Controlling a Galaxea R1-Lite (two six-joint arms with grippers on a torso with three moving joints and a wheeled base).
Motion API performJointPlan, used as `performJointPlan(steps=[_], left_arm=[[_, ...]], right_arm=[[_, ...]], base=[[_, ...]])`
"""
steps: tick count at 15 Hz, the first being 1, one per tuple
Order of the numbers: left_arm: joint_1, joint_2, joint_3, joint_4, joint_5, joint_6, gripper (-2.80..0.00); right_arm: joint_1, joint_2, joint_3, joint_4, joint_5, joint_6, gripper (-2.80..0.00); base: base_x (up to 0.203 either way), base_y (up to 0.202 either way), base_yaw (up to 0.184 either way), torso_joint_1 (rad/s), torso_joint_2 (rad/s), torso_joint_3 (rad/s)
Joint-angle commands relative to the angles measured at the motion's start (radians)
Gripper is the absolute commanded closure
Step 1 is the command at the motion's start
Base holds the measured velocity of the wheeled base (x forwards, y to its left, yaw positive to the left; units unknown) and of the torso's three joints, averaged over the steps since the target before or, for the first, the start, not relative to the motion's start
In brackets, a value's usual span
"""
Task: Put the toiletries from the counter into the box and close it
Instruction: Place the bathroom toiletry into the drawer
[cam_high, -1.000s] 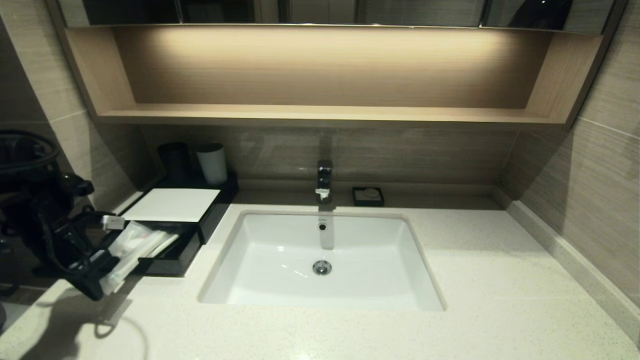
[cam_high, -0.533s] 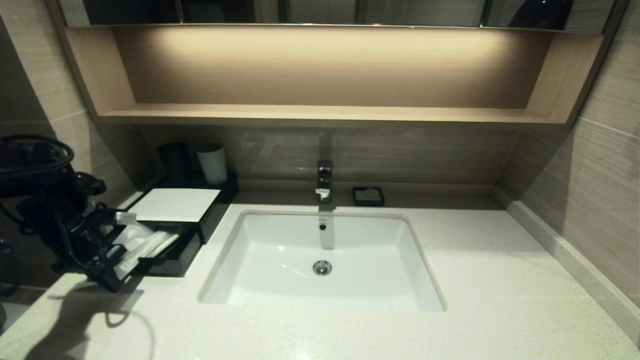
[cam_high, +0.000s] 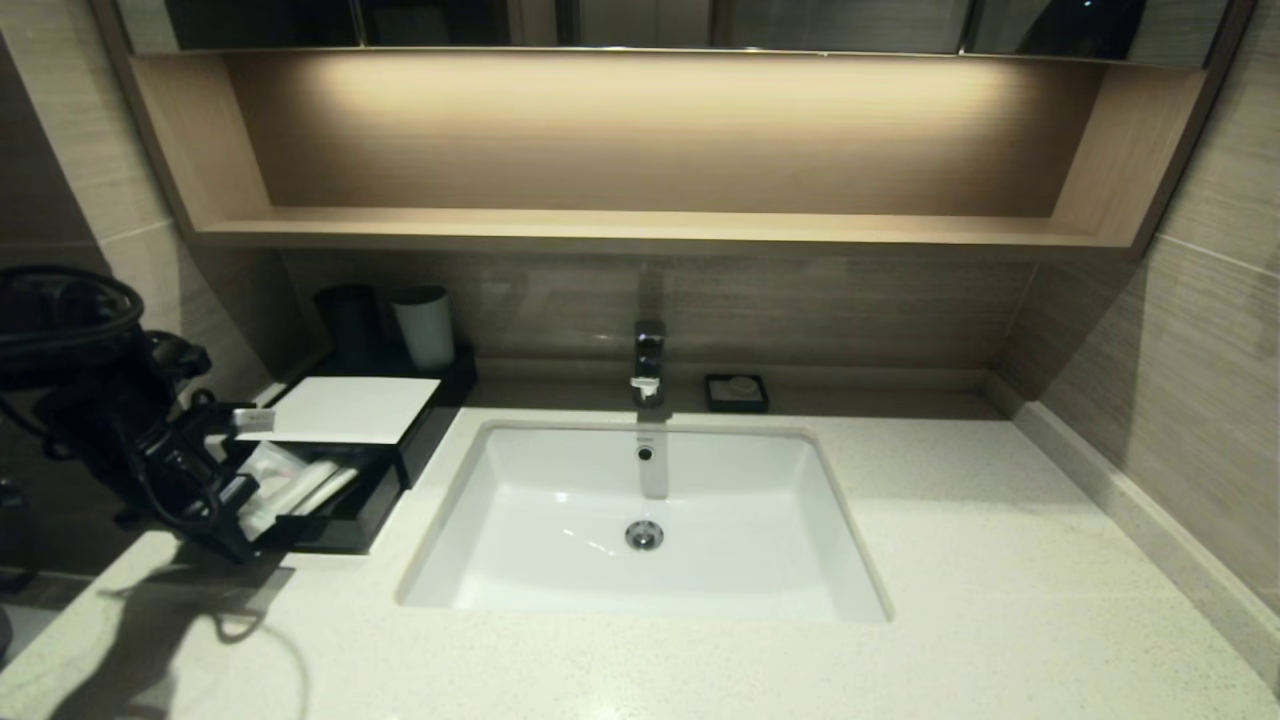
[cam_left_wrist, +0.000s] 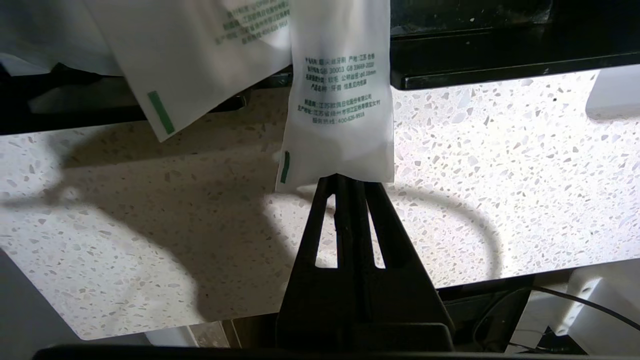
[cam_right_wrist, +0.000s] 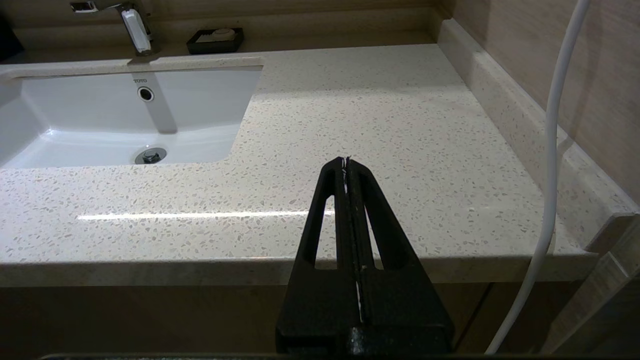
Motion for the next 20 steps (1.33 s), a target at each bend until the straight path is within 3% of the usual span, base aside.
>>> performJointPlan(steps=[1, 11, 20], left_arm=[[0.000, -0.003, -0.002, -0.007, -0.003, 0.003, 0.00], [0.002, -0.036, -0.010, -0.016, -0.033, 0.001, 0.00], [0.002, 0.043, -0.103, -0.019, -0.040, -0.017, 0.00]], right_arm=[[0.000, 0.000, 0.000, 0.000, 0.000, 0.001, 0.00], [0.002, 0.000, 0.001, 0.000, 0.000, 0.001, 0.00], [0.000, 0.001, 0.000, 0.000, 0.000, 0.001, 0.00]], base=[[0.000, 0.000, 0.000, 0.000, 0.00, 0.000], [0.000, 0.000, 0.000, 0.000, 0.00, 0.000], [0.000, 0.000, 0.000, 0.000, 0.00, 0.000]])
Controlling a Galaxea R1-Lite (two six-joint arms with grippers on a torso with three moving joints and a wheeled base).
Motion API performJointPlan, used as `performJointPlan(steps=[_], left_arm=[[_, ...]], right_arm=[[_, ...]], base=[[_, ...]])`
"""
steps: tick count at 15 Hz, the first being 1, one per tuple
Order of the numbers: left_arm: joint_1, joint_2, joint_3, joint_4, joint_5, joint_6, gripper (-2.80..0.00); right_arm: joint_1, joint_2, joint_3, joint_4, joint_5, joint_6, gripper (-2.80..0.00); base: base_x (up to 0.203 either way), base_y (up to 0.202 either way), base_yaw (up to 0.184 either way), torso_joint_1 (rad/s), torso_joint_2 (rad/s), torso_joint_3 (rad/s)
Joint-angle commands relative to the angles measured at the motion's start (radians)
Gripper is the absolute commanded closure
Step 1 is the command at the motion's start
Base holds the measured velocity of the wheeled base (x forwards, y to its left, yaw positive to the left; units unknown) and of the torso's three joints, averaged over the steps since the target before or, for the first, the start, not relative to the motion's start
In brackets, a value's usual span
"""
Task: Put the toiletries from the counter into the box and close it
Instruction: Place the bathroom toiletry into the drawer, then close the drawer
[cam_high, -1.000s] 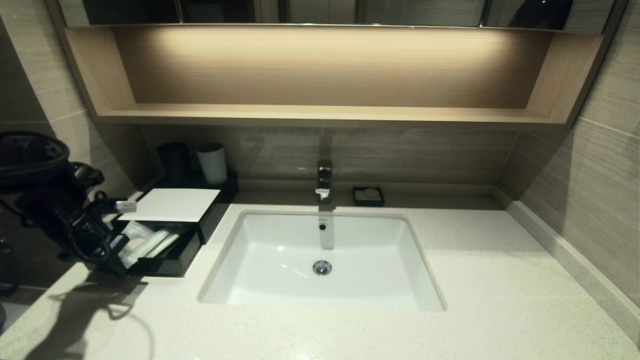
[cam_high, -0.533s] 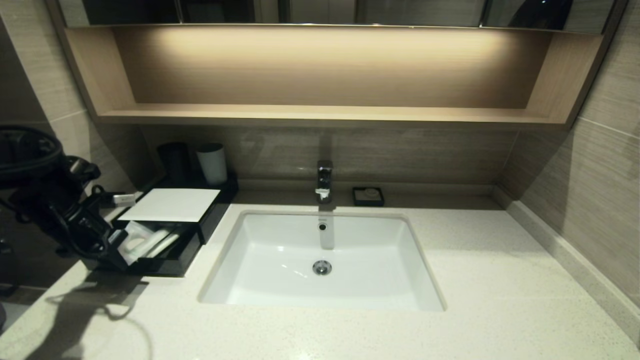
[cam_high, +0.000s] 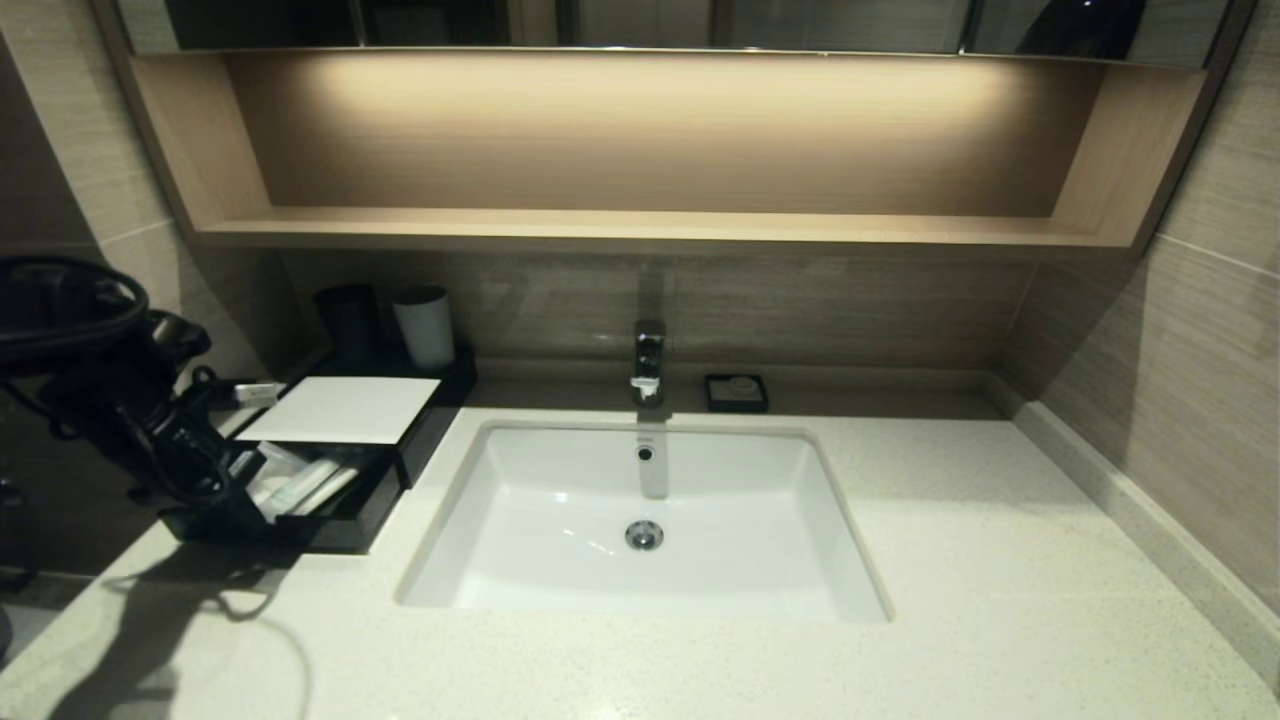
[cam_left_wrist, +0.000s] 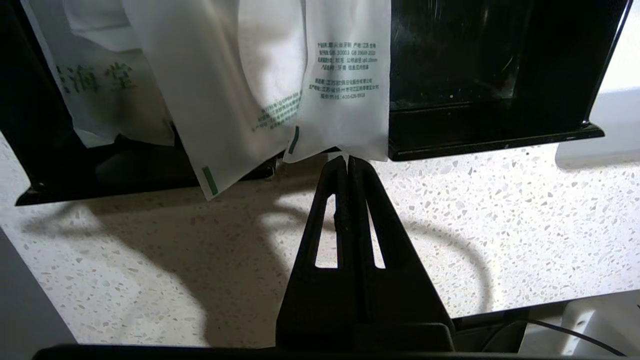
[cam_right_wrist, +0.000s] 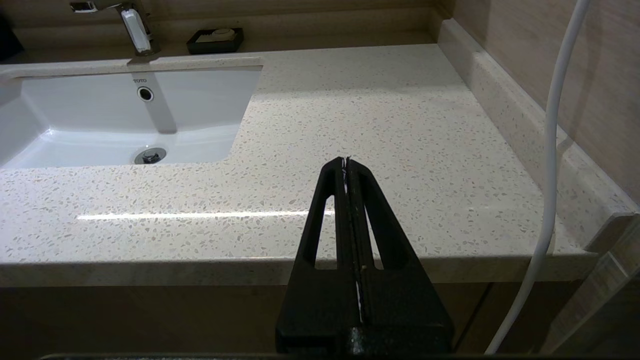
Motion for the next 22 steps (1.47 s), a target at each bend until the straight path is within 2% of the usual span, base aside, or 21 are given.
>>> performJointPlan(steps=[1, 9, 12, 13, 15, 16, 18, 22], left_arm=[[0.000, 0.015, -0.017, 0.000, -0.007, 0.001, 0.00], [0.000, 0.005, -0.010, -0.024, -0.014, -0.007, 0.00], [-0.001, -0.100, -0.001, 0.012, -0.024, -0.025, 0.00], [0.000, -0.150, 0.001, 0.068, -0.021, -0.028, 0.00], [0.008, -0.219, 0.006, 0.250, 0.009, -0.026, 0.00], [0.016, -0.226, 0.033, 0.281, 0.043, -0.029, 0.00], [0.055, -0.231, 0.093, 0.282, 0.090, -0.029, 0.00], [0.123, -0.196, 0.118, 0.250, 0.118, -0.028, 0.00]], right_arm=[[0.000, 0.000, 0.000, -0.001, 0.000, 0.001, 0.00], [0.000, 0.000, 0.000, -0.001, 0.000, 0.001, 0.00], [0.000, 0.001, 0.000, -0.001, 0.000, 0.001, 0.00], [0.000, 0.000, 0.000, -0.001, 0.000, 0.001, 0.00], [0.001, 0.000, 0.000, -0.001, 0.000, 0.001, 0.00], [0.000, 0.000, 0.000, -0.001, 0.000, 0.001, 0.00], [0.001, 0.000, 0.000, -0.001, 0.000, 0.001, 0.00], [0.001, 0.000, 0.001, -0.001, 0.000, 0.001, 0.00]], base=[[0.000, 0.000, 0.000, 0.000, 0.00, 0.000], [0.000, 0.000, 0.000, 0.000, 0.00, 0.000], [0.000, 0.000, 0.000, 0.000, 0.00, 0.000], [0.000, 0.000, 0.000, 0.000, 0.00, 0.000], [0.000, 0.000, 0.000, 0.000, 0.00, 0.000], [0.000, 0.000, 0.000, 0.000, 0.00, 0.000], [0.000, 0.000, 0.000, 0.000, 0.00, 0.000], [0.000, 0.000, 0.000, 0.000, 0.00, 0.000]])
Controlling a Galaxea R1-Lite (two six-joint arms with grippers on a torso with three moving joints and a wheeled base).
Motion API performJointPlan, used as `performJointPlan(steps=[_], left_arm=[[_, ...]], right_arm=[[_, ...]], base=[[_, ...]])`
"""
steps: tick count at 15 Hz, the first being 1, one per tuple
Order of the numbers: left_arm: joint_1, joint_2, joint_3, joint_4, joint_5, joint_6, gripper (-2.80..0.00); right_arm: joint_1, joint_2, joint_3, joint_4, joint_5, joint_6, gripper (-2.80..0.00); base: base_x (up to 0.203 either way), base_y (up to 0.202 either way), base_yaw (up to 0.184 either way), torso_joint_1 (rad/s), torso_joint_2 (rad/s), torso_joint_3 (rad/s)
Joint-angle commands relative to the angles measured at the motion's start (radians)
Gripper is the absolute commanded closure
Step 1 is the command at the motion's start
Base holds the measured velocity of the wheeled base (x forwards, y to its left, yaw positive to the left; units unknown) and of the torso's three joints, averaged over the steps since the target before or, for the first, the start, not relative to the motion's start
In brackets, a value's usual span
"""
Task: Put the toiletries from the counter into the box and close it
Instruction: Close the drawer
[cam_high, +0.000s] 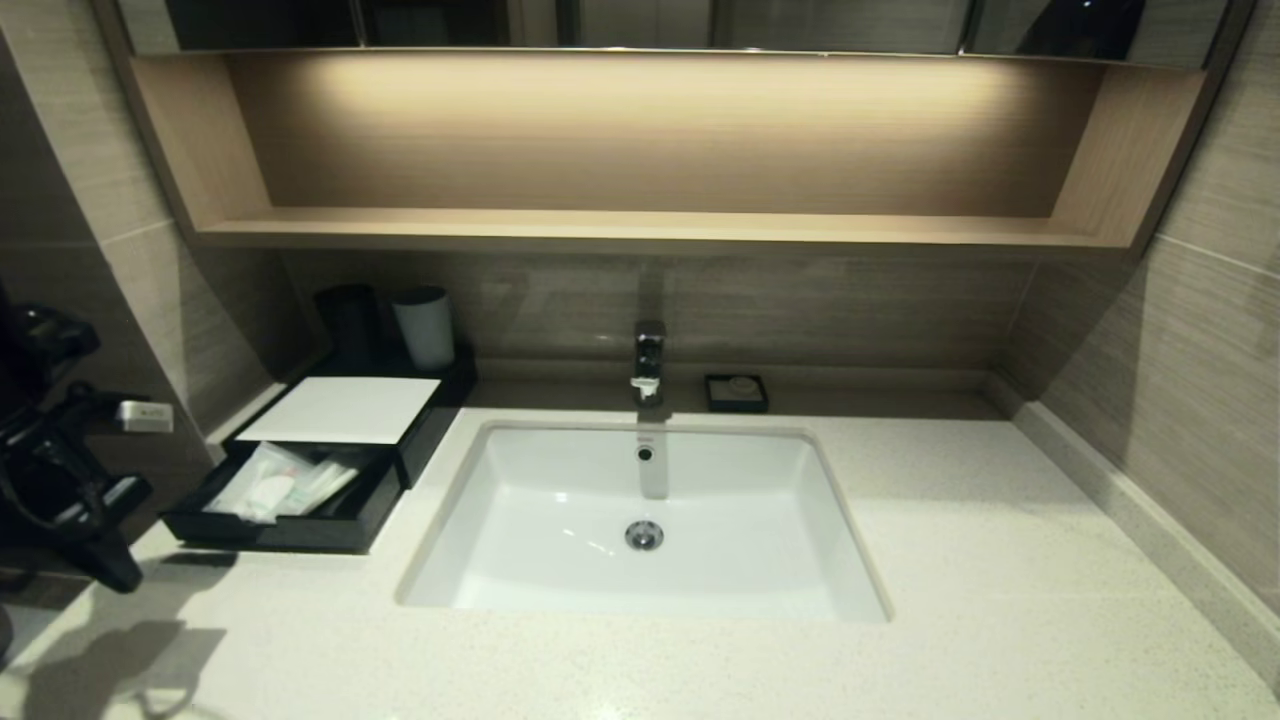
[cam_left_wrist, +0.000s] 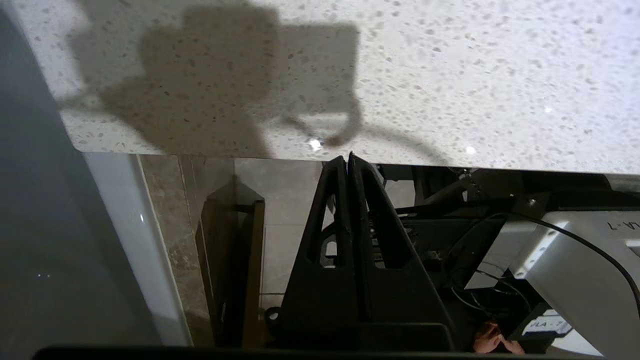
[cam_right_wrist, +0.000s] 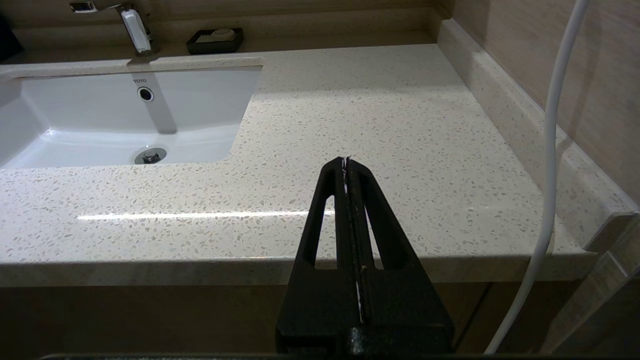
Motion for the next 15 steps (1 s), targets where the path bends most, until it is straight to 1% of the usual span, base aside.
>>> performJointPlan(steps=[1, 2, 5, 9, 11, 13, 15], left_arm=[[0.032, 0.039, 0.005, -0.040, 0.036, 0.001, 0.00], [0.044, 0.049, 0.005, -0.059, 0.048, 0.002, 0.00], [0.046, 0.096, 0.002, -0.077, 0.049, 0.004, 0.00], [0.044, 0.140, 0.005, -0.160, 0.033, 0.002, 0.00], [0.022, 0.136, 0.003, -0.221, -0.012, 0.004, 0.00], [-0.007, 0.126, 0.001, -0.280, -0.026, 0.003, 0.00], [-0.045, 0.109, 0.002, -0.294, -0.030, 0.001, 0.00]], right_arm=[[0.000, 0.000, 0.000, -0.001, 0.000, 0.000, 0.00], [0.001, 0.000, 0.000, -0.001, 0.000, 0.000, 0.00], [0.001, 0.001, 0.000, -0.001, 0.000, 0.000, 0.00], [0.002, 0.000, 0.000, -0.001, 0.000, 0.000, 0.00], [0.000, 0.002, 0.000, -0.001, 0.000, 0.000, 0.00], [0.001, 0.000, 0.000, -0.001, 0.000, 0.000, 0.00], [0.000, 0.000, 0.000, -0.001, 0.000, 0.000, 0.00]], base=[[0.000, 0.000, 0.000, 0.000, 0.00, 0.000], [0.000, 0.000, 0.000, 0.000, 0.00, 0.000], [0.000, 0.000, 0.000, 0.000, 0.00, 0.000], [0.000, 0.000, 0.000, 0.000, 0.00, 0.000], [0.000, 0.000, 0.000, 0.000, 0.00, 0.000], [0.000, 0.000, 0.000, 0.000, 0.00, 0.000], [0.000, 0.000, 0.000, 0.000, 0.00, 0.000]])
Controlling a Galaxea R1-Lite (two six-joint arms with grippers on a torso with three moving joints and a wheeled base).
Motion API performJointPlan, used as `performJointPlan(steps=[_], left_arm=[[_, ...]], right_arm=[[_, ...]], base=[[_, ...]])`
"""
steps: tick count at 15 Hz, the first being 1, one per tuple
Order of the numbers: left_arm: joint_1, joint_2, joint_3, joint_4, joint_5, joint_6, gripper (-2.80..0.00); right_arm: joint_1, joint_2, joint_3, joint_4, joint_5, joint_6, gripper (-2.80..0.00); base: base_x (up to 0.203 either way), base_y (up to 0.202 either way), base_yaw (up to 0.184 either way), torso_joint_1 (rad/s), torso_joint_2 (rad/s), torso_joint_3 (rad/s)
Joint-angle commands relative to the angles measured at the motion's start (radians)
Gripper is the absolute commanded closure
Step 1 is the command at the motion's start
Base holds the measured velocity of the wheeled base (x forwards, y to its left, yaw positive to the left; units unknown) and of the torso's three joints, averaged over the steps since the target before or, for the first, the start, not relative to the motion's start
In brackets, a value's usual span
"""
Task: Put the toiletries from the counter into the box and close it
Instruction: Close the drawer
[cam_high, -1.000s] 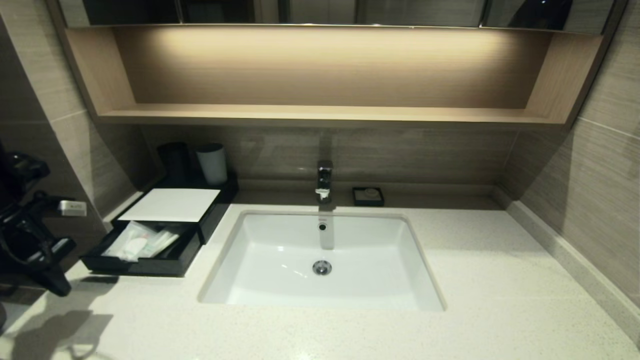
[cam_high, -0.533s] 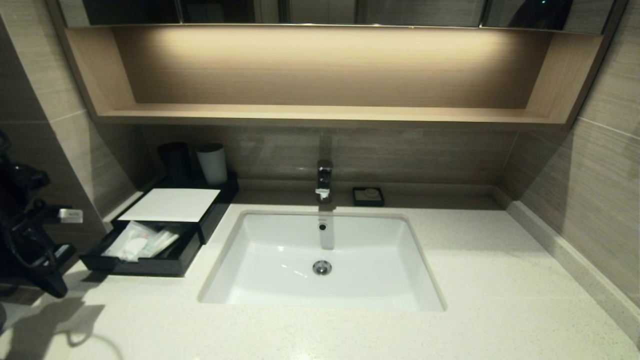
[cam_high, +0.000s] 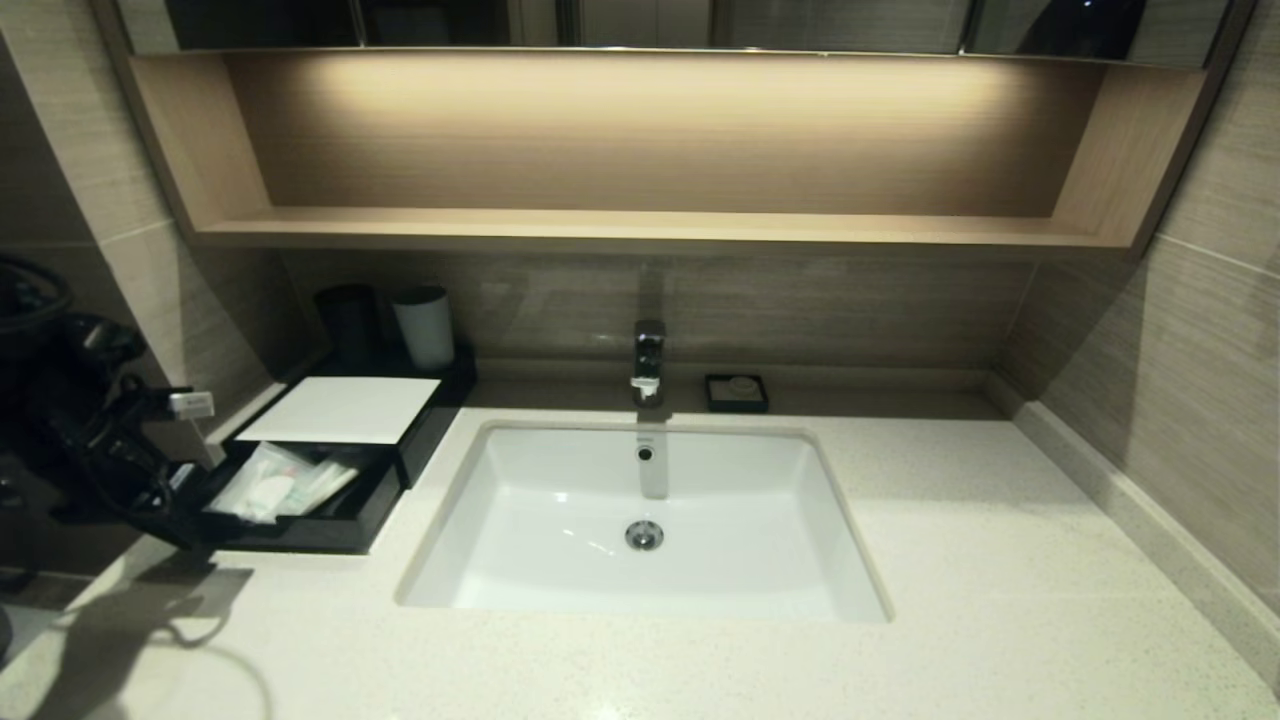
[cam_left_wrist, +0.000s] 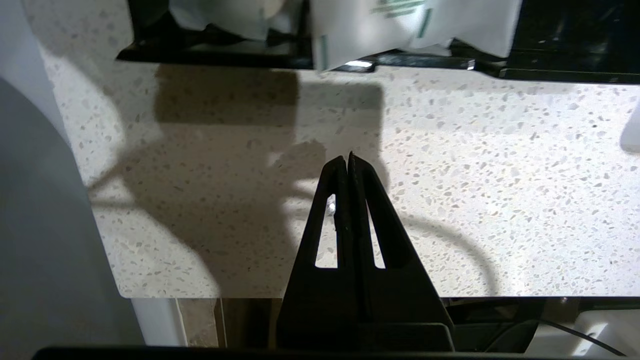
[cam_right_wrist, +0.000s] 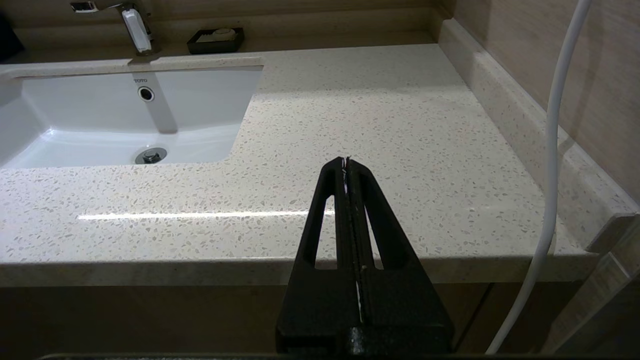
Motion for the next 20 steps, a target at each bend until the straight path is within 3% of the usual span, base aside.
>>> performJointPlan(steps=[1, 8, 12, 20], left_arm=[[-0.045, -0.029, 0.003, 0.002, -0.002, -0.001, 0.00], [-0.073, 0.006, -0.010, -0.144, 0.010, -0.052, 0.00], [-0.070, 0.062, -0.075, -0.135, 0.016, -0.071, 0.00], [-0.048, 0.120, -0.089, -0.145, 0.063, -0.072, 0.00]], right_arm=[[0.001, 0.000, 0.000, -0.001, 0.000, 0.000, 0.00], [0.002, 0.002, 0.000, -0.001, 0.000, 0.000, 0.00], [0.001, 0.001, 0.000, -0.001, 0.000, 0.000, 0.00], [0.000, 0.000, 0.000, -0.001, 0.000, 0.000, 0.00]], base=[[0.000, 0.000, 0.000, 0.000, 0.00, 0.000], [0.000, 0.000, 0.000, 0.000, 0.00, 0.000], [0.000, 0.000, 0.000, 0.000, 0.00, 0.000], [0.000, 0.000, 0.000, 0.000, 0.00, 0.000]])
